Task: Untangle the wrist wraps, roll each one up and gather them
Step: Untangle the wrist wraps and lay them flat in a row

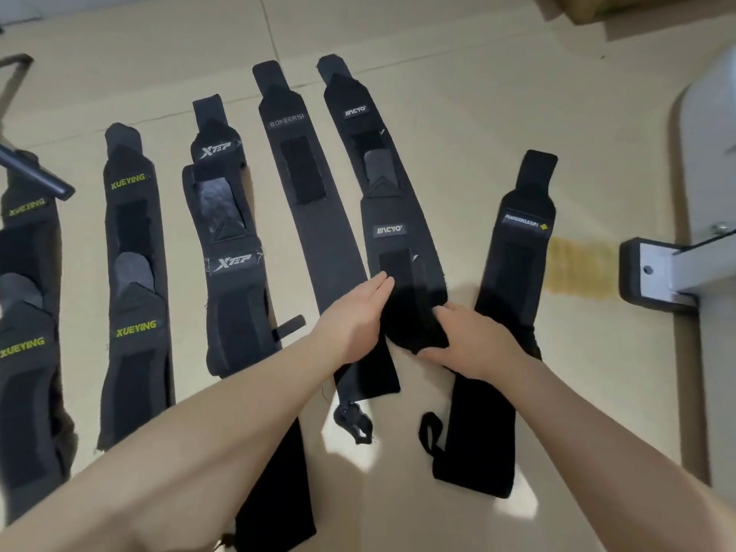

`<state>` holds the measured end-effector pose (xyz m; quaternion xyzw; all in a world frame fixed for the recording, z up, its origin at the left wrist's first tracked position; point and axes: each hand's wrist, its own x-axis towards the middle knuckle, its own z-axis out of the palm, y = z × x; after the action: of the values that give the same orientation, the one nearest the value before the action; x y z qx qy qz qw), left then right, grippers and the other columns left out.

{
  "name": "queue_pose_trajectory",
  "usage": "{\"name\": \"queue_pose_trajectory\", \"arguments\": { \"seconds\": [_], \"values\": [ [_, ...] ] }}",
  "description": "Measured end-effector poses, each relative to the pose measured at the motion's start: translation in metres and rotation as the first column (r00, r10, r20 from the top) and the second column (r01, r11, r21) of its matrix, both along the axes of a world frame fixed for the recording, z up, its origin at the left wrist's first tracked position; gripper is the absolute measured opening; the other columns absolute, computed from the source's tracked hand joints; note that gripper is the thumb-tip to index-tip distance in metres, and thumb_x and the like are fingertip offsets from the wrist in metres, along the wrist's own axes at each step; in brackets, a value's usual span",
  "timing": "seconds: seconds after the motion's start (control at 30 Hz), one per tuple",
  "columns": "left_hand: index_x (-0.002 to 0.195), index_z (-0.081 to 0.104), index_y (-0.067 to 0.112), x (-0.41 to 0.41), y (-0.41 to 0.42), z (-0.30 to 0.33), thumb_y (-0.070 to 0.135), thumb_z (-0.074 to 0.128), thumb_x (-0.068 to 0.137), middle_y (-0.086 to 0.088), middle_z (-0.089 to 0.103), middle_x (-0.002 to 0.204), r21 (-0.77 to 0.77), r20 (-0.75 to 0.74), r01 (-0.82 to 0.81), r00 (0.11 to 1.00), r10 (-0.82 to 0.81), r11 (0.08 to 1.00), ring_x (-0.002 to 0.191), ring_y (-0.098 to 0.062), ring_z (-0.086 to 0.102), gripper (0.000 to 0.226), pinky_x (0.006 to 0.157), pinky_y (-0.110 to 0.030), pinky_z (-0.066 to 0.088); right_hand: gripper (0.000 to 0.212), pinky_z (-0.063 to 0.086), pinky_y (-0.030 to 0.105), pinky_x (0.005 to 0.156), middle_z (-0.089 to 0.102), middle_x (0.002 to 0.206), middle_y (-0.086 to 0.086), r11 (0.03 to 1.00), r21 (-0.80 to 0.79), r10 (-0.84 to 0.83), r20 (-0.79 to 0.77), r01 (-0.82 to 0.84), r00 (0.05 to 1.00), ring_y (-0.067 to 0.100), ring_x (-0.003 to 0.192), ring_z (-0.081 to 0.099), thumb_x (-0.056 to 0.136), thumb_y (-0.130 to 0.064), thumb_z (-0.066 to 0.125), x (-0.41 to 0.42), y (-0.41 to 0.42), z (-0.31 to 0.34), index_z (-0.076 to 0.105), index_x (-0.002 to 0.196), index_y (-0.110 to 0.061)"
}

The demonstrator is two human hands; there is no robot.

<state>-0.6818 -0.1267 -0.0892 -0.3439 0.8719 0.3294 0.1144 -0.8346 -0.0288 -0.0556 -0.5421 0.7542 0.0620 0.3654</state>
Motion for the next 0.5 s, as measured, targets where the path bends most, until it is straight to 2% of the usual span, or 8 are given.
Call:
{"name": "queue_pose_trajectory", "arguments": {
  "seconds": [0.07, 0.1, 0.13, 0.2, 0.23, 0.27, 0.37, 0.5],
  "values": [
    [0.151, 0.005, 0.016, -0.010, -0.001, 0.007, 0.008, 0.030, 0.100, 0.000, 0.000, 0.159, 0.116, 0.087, -0.040, 0.996, 0.030, 0.992, 0.146, -0.016, 0.004, 0.058, 0.115, -0.026, 0.009, 0.020, 0.048, 0.032, 0.071, 0.058, 0.092, 0.003, 0.985, -0.040, -0.167, 0.082, 0.170, 0.983, 0.021, 0.084, 0.058, 0.093, -0.032, 0.054, 0.003, 0.000, 0.001, 0.052, 0.095, -0.012],
    [0.151, 0.004, 0.015, -0.016, -0.002, 0.011, 0.011, 0.030, 0.101, -0.001, -0.001, 0.159, 0.143, 0.088, -0.047, 0.996, 0.035, 0.989, 0.146, -0.017, 0.004, 0.057, 0.115, -0.025, 0.008, 0.018, 0.048, 0.032, 0.072, 0.059, 0.091, 0.006, 0.954, -0.029, -0.287, 0.180, 0.297, 0.941, 0.023, 0.085, 0.059, 0.095, -0.027, 0.051, 0.002, -0.002, 0.003, 0.053, 0.094, -0.009],
    [0.151, 0.003, 0.014, -0.021, -0.003, 0.016, 0.013, 0.030, 0.101, -0.003, -0.001, 0.159, 0.163, 0.089, -0.042, 0.996, 0.028, 0.986, 0.146, -0.017, 0.004, 0.057, 0.115, -0.025, 0.007, 0.017, 0.049, 0.034, 0.076, 0.062, 0.093, 0.009, 0.892, 0.029, -0.437, 0.319, 0.452, 0.841, 0.025, 0.088, 0.060, 0.096, -0.023, 0.051, 0.001, -0.003, 0.005, 0.056, 0.097, -0.007],
    [0.152, 0.002, 0.015, -0.029, -0.007, 0.021, 0.019, 0.030, 0.102, -0.003, -0.002, 0.159, 0.193, 0.122, -0.020, 0.992, -0.004, 0.981, 0.146, -0.018, 0.004, 0.057, 0.115, -0.026, 0.007, 0.017, 0.052, 0.036, 0.081, 0.066, 0.099, 0.013, 0.643, 0.318, -0.720, 0.560, 0.696, 0.410, 0.026, 0.093, 0.063, 0.095, -0.018, 0.053, -0.002, -0.003, 0.013, 0.060, 0.106, -0.006],
    [0.152, 0.001, 0.016, -0.031, -0.009, 0.021, 0.023, 0.029, 0.103, -0.002, -0.003, 0.159, 0.205, 0.142, -0.011, 0.990, -0.019, 0.979, 0.146, -0.018, 0.003, 0.057, 0.116, -0.027, 0.007, 0.019, 0.054, 0.036, 0.080, 0.067, 0.102, 0.013, 0.523, 0.436, -0.785, 0.582, 0.732, 0.214, 0.025, 0.094, 0.064, 0.094, -0.017, 0.055, -0.002, 0.000, 0.014, 0.060, 0.109, -0.007],
    [0.152, 0.001, 0.019, -0.032, -0.010, 0.021, 0.029, 0.029, 0.103, -0.002, -0.005, 0.159, 0.215, 0.163, -0.004, 0.986, -0.032, 0.977, 0.146, -0.019, 0.002, 0.057, 0.116, -0.029, 0.007, 0.022, 0.056, 0.035, 0.078, 0.066, 0.103, 0.013, 0.476, 0.470, -0.810, 0.562, 0.743, 0.164, 0.024, 0.094, 0.065, 0.093, -0.016, 0.056, -0.002, 0.004, 0.012, 0.059, 0.113, -0.007],
    [0.151, -0.002, 0.026, -0.032, -0.006, 0.016, 0.054, 0.034, 0.096, -0.003, -0.013, 0.158, 0.159, 0.265, 0.061, 0.959, -0.103, 0.985, 0.146, -0.023, 0.000, 0.072, 0.119, -0.036, 0.011, 0.035, 0.056, 0.028, 0.065, 0.064, 0.100, 0.009, 0.559, 0.385, -0.824, 0.358, 0.735, 0.439, 0.020, 0.085, 0.066, 0.092, -0.023, 0.059, -0.002, 0.025, -0.001, 0.052, 0.125, -0.011],
    [0.151, -0.006, 0.022, -0.034, 0.011, 0.008, 0.063, 0.052, 0.084, -0.012, -0.014, 0.157, -0.151, 0.412, 0.233, 0.898, -0.153, 0.961, 0.145, -0.027, -0.002, 0.098, 0.118, -0.039, 0.007, 0.043, 0.054, 0.028, 0.072, 0.064, 0.097, 0.004, 0.640, 0.393, -0.767, 0.276, 0.660, 0.579, 0.017, 0.081, 0.066, 0.087, -0.031, 0.066, 0.005, 0.047, -0.004, 0.048, 0.123, -0.016]
  ]
}}
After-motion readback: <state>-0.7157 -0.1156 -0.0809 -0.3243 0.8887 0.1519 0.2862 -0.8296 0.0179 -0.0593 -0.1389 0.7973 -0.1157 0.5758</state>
